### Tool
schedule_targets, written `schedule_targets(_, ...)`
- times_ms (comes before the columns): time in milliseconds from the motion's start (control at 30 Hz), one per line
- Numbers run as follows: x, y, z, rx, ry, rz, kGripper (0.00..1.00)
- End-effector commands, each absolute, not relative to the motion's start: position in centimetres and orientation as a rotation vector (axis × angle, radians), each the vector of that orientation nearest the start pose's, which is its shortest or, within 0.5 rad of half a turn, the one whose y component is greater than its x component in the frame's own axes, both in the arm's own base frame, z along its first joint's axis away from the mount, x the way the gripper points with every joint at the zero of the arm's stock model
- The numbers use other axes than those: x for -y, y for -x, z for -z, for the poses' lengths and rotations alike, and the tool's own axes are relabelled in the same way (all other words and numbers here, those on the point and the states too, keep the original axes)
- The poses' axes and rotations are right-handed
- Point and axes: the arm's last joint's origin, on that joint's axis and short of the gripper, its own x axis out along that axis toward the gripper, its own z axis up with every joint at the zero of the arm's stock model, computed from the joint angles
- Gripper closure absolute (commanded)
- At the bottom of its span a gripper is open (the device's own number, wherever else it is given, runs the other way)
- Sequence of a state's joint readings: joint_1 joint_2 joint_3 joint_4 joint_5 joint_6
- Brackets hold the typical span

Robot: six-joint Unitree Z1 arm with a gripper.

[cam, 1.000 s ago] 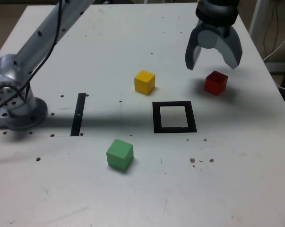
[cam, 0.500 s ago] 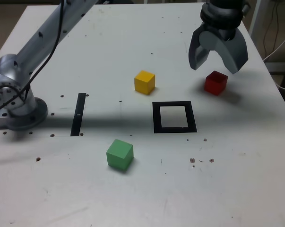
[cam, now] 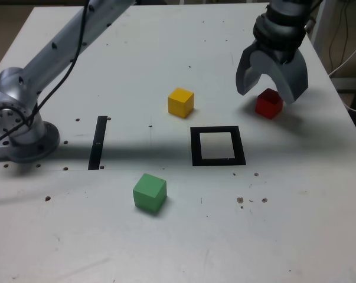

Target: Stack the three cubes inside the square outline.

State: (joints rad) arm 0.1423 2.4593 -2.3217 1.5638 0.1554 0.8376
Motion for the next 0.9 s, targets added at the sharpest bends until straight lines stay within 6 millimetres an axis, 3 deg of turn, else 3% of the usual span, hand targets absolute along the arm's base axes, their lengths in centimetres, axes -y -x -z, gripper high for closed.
schedule_targets(0, -7.4, -47.6, -22.7, -1.702, -0.633, 0.51, 0.02)
schedule_targets(367, -6.9, -48.2, -21.0, -1.734, -0.664, 0.503, 0.11)
schedule_targets(500, -6.8, -48.3, -20.7, -1.75, -0.668, 0.484, 0.25)
schedule_targets(667, -6.5, -48.4, -20.7, -1.749, -0.689, 0.467, 0.54)
schedule_targets(733, -6.3, -48.5, -20.7, -1.746, -0.695, 0.47, 0.6)
schedule_targets(867, -6.1, -48.5, -20.6, -1.748, -0.698, 0.474, 0.61)
